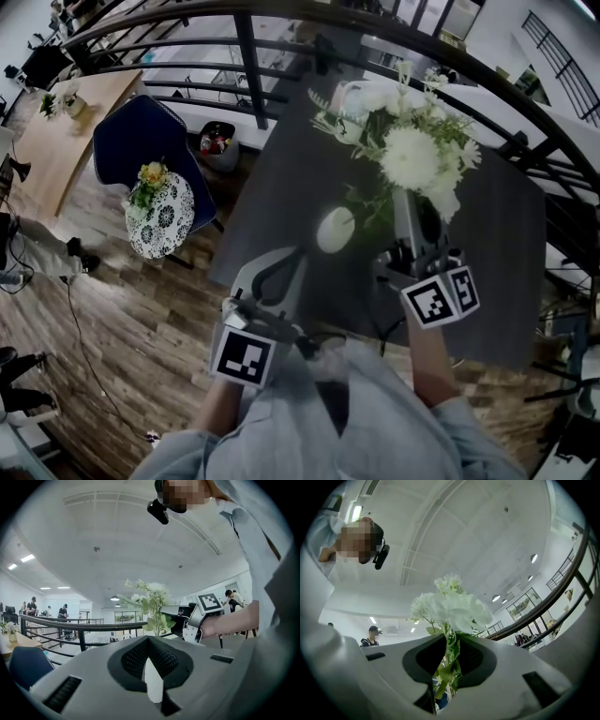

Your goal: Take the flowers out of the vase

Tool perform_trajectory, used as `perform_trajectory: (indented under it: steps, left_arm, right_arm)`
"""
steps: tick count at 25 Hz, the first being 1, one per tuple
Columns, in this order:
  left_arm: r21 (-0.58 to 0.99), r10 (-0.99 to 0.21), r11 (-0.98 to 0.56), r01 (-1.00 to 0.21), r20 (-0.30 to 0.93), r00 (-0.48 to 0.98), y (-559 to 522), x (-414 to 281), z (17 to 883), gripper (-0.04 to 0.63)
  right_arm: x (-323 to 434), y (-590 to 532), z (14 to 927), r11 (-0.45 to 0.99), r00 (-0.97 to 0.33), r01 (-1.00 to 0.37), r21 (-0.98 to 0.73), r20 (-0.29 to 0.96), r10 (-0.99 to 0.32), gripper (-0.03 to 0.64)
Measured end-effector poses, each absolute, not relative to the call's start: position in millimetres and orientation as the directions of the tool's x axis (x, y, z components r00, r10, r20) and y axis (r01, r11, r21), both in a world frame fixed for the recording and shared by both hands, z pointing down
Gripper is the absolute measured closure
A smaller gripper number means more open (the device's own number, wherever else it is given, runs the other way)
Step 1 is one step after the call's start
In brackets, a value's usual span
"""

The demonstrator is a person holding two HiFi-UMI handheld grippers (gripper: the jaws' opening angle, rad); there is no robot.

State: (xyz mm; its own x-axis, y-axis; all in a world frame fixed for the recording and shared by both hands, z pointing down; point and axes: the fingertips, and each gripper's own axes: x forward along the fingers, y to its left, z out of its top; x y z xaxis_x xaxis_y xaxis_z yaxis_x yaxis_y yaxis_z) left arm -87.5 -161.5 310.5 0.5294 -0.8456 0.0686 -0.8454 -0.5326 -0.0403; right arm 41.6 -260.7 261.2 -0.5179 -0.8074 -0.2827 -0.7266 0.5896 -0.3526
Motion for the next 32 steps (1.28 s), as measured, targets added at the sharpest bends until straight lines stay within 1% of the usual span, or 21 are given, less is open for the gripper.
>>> perform_trajectory:
  steps: [9,18,26,32]
  left_arm:
    - [-0.043,-0.836,-0.548,-0.835,0.06,0.545,-162,-89,314,0.597]
    - [-0.05,-0.826,-0.563,-0.825,0.062,0.56,-162,-86,315,0.597]
    - [-0.044,-0.813,-0.581,-0.813,0.06,0.579,-167,-89,322,0.597]
    - [-0.038,-0.81,-0.586,-0.81,0.067,0.583,-159,-66,311,0.597]
  right_arm:
    - [43,-258,251,0.581,-0.499,-0.733,-0.354,-0.301,-0.813,0.551]
    - [61,-255,240,0.554,-0.461,-0.753,-0.356,-0.315,-0.829,0.551]
    - [67,-258,255,0.503,-0.433,-0.795,-0.339,-0.264,-0.862,0.552]
    - [96,-249,264,0.462,-0.417,-0.821,-0.335,-0.202,-0.886,0.552]
